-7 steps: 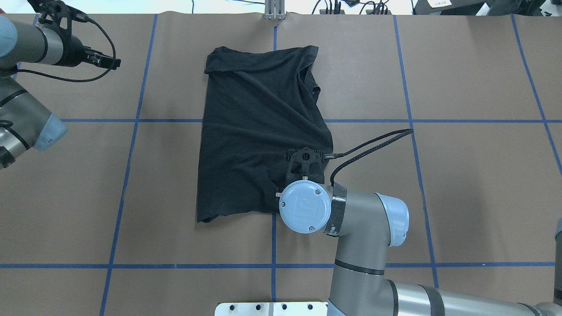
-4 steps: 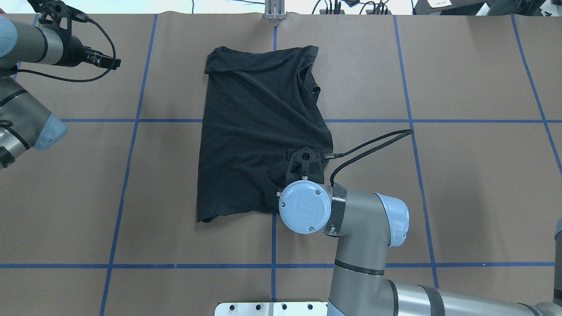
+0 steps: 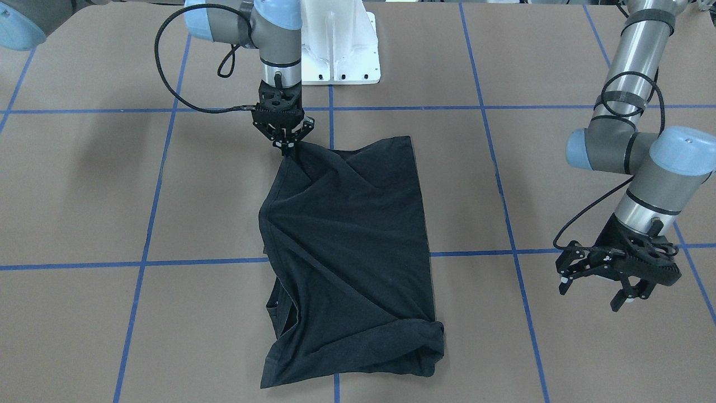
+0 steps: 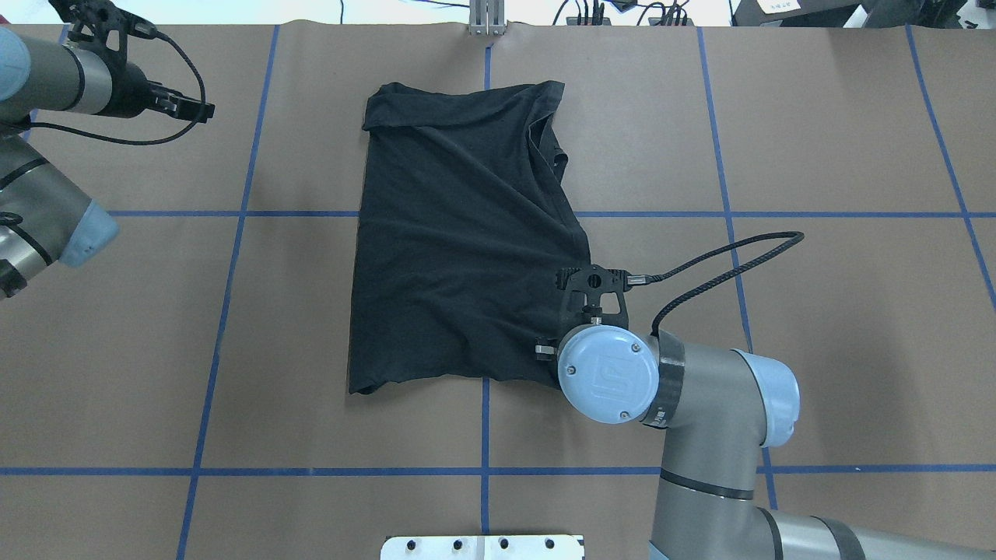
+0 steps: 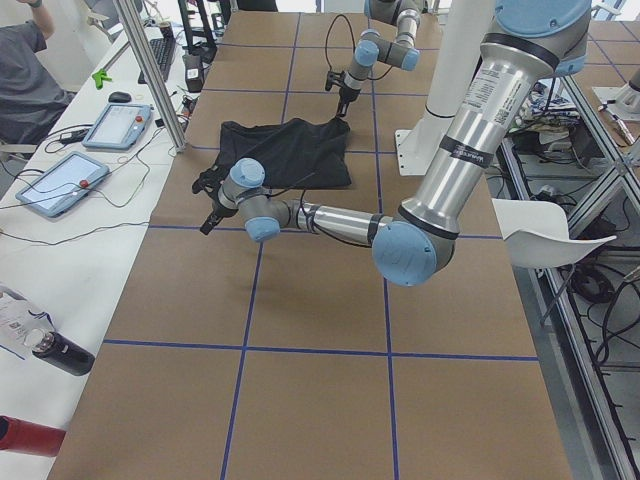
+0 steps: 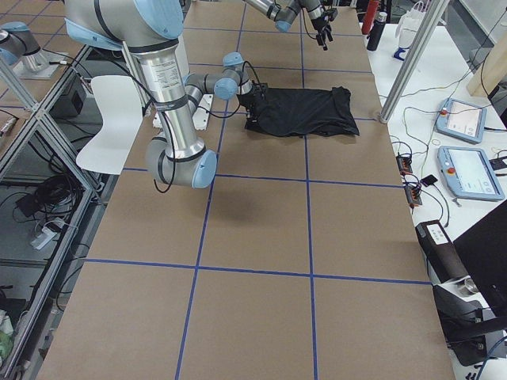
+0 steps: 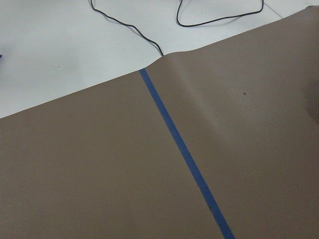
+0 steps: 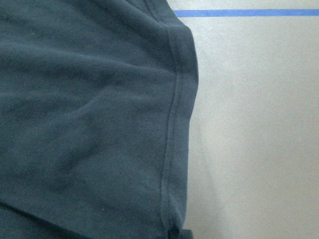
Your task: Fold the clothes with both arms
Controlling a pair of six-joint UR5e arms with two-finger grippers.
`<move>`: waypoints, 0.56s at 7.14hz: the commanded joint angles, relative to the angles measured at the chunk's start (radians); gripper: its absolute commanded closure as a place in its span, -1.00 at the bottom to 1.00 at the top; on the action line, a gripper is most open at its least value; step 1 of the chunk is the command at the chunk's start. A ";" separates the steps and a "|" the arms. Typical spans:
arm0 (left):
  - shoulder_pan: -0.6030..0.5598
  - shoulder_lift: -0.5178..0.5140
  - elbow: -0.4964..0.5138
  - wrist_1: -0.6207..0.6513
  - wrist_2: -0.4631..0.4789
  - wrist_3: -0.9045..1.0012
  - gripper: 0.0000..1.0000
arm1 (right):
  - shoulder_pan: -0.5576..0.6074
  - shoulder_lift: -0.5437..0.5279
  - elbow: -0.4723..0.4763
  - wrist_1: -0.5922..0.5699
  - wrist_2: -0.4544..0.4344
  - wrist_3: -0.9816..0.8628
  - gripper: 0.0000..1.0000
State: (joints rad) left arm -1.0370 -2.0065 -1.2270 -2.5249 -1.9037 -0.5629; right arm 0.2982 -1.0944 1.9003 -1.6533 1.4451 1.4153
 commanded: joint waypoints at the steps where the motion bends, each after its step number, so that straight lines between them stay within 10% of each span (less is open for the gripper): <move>1: 0.000 -0.002 0.000 0.000 0.000 0.000 -1.00 | -0.005 -0.047 0.016 0.003 -0.014 -0.001 1.00; 3: 0.000 -0.002 0.000 0.000 -0.002 0.000 -1.00 | -0.010 -0.053 0.036 0.003 -0.020 -0.001 1.00; 4: 0.000 -0.002 -0.002 0.000 0.000 0.000 -1.00 | -0.020 -0.053 0.034 0.004 -0.023 0.010 -0.68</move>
State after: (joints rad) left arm -1.0370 -2.0075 -1.2277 -2.5249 -1.9043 -0.5630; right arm 0.2878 -1.1461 1.9316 -1.6506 1.4258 1.4165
